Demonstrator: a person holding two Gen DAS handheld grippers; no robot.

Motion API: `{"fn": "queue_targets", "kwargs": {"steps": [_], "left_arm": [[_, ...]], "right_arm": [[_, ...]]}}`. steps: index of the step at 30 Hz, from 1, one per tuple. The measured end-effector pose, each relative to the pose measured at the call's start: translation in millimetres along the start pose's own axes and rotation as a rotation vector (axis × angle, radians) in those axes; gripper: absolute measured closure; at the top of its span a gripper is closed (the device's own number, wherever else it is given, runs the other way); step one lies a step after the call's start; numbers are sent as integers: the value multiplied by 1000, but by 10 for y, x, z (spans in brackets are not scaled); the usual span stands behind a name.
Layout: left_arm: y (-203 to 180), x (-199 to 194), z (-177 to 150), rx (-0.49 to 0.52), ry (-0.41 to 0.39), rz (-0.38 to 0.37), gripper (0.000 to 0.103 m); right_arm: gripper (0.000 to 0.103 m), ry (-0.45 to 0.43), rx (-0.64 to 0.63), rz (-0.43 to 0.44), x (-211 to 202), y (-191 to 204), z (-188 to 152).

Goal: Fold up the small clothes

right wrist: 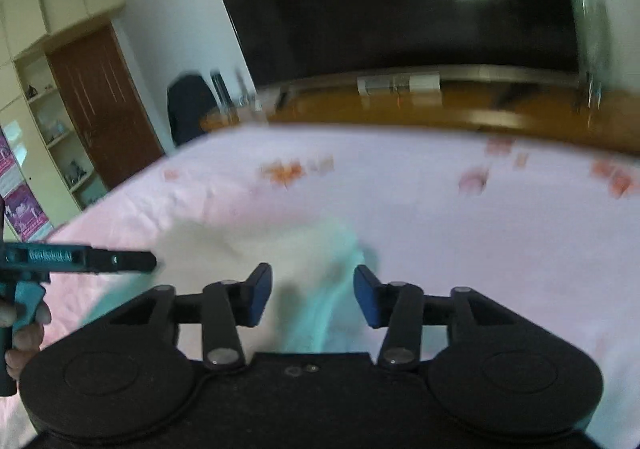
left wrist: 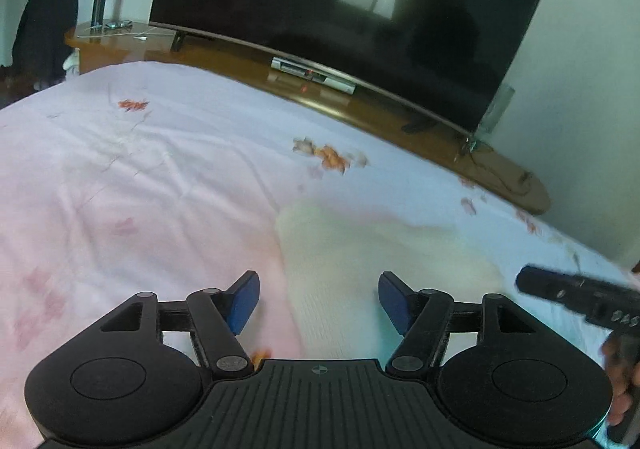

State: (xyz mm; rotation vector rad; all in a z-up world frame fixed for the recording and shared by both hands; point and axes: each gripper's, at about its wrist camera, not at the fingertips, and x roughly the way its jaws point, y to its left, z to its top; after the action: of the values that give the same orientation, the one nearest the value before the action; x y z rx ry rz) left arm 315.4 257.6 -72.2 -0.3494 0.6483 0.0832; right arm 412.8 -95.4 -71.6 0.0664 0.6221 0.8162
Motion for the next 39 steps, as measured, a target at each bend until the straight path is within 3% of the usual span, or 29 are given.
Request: {"fn": "queue_targets", "kwargs": {"steps": [3,4,5,6,9,11,12,15,17,21,25,26,27,28,30,32,36,39], "left_arm": [[34,-61,-202,6,25,2,36],[59,-61,-263,9,33,16,33],[99,-70,-299,-7,32,22,23],[134,-96,-302,-37,37,30,23],[64,-363,-352,-31,8,37,23],[-27,-595,-501,-15,3,-4,23],[-60,-666,-592,-14,17,-11,23],[-161,-702,-932,56,95,37,23],[-198,-790,-1094,109,69,58,23],[-146,-1073,-1247,77,62,65,23],[-211,-1487,-1381,80,45,109,22],[-271,-1658,-1401,78,42,110,13],[-335,-1807,-1403,81,34,117,0],[-402,-1951,-1393,88,16,129,0],[-545,-2276,-1404,124,-26,128,0],[-659,-2490,-1415,158,-20,136,0],[-765,-2772,-1463,164,-40,137,0],[-829,-2996,-1509,160,-85,155,0]], "right_arm": [[66,18,-108,31,-177,302,-116],[74,49,-147,19,-150,355,-159],[80,108,-194,-42,-61,394,-228],[80,159,-222,-102,-2,382,-308],[77,140,-117,-91,-179,324,-292],[75,99,-93,-76,-428,387,-299],[68,102,-46,-57,-546,388,-333],[68,172,111,2,-683,318,-532],[73,250,133,-34,-626,344,-775],[74,212,183,-81,-822,356,-972],[66,195,176,-161,-1143,551,-1007],[64,184,167,-166,-1267,636,-1035],[54,179,154,-176,-1399,766,-1045],[42,182,139,-190,-1524,887,-1062],[37,170,125,-198,-1738,1108,-1076],[28,158,135,-198,-1944,1324,-1098],[22,133,97,-253,-2204,1672,-1090],[19,102,63,-245,-2364,1836,-1040]]}}
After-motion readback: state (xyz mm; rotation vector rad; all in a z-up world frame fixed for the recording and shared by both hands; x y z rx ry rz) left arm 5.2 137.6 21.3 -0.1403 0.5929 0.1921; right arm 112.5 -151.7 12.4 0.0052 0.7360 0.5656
